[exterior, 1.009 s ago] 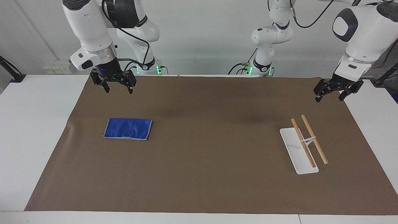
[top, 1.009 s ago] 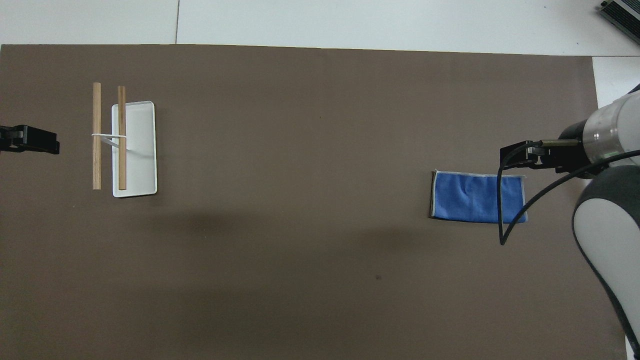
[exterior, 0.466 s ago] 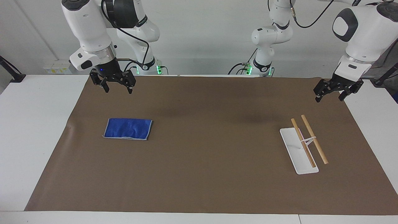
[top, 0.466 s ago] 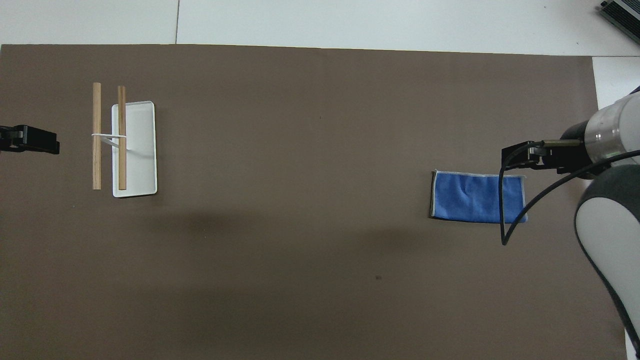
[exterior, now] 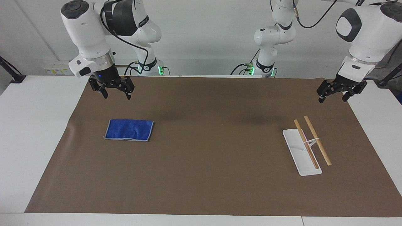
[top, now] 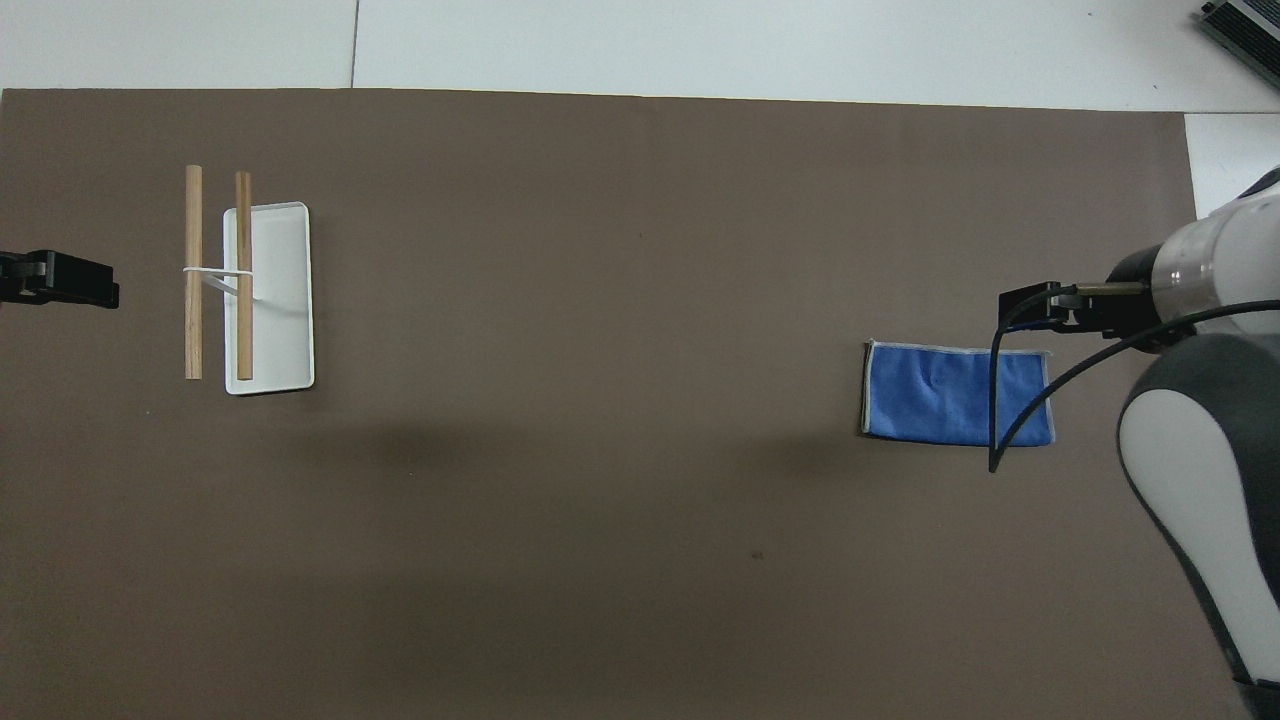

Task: Right arm passes towel to left arm to hang
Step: 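Lower the right gripper onto the blue towel and grasp its edge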

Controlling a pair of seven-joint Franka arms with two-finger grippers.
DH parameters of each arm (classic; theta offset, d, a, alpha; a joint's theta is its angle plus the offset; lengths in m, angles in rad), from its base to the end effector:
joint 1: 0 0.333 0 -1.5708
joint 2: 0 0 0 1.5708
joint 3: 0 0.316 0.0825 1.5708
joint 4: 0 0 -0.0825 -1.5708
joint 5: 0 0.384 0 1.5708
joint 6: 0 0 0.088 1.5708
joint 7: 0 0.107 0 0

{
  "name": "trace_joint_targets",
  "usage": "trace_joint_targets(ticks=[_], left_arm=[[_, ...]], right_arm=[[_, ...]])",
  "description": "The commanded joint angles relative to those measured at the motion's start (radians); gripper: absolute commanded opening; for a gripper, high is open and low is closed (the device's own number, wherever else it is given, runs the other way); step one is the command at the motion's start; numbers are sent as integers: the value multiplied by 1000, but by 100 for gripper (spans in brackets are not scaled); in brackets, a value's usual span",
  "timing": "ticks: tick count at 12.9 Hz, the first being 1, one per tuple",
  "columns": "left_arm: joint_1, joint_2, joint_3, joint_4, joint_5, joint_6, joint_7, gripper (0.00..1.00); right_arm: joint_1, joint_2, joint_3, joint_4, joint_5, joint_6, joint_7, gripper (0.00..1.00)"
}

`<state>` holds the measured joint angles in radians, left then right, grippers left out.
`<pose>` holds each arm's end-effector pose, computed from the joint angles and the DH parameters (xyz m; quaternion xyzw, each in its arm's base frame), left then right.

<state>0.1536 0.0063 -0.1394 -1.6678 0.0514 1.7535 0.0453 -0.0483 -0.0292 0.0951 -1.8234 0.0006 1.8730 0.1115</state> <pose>0.5710 0.0129 0.5914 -0.9987 0.0192 -0.0389 0.0262 0.5615 0.0269 0.5468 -0.9987 0.0324 -0.0393 0.0020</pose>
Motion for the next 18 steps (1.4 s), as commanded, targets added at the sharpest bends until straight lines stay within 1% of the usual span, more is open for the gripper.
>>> trace_joint_targets(ticks=[1,3,4,5,7,8,11,14,16,18], left_arm=[[15,-31,-6,-36,-5,11,11,100],[15,-31,-6,-36,-5,11,10,100],[15,-32,-6,-36,-5,12,10,100],[15,-31,-6,-36,-5,11,10,100],[15,-31,-6,-36,-5,11,10,100],[15,-31,-6,-36,-5,11,11,100],[15,-32,-6,-36,-5,11,11,100],[15,-31,-6,-36,-5,11,10,100],[15,-31,-6,-36,-5,11,10,100],[15,-31,-6,-36,-5,11,11,100]], right_arm=[[-21,-28,5,-152,1,150,-27,100],[-38,11,3,-201,1,231,-29,100],[-62,20,3,-227,-1,242,-32,100],[-76,31,3,-270,-1,282,-53,100],[-90,41,3,-356,-1,407,-64,100],[-94,72,3,-381,-1,469,-64,100],[-91,156,3,-398,-1,578,-61,100],[-82,193,5,-422,-1,632,-50,100],[-78,218,5,-450,-2,695,-50,100],[-77,216,5,-462,-1,698,-58,100]])
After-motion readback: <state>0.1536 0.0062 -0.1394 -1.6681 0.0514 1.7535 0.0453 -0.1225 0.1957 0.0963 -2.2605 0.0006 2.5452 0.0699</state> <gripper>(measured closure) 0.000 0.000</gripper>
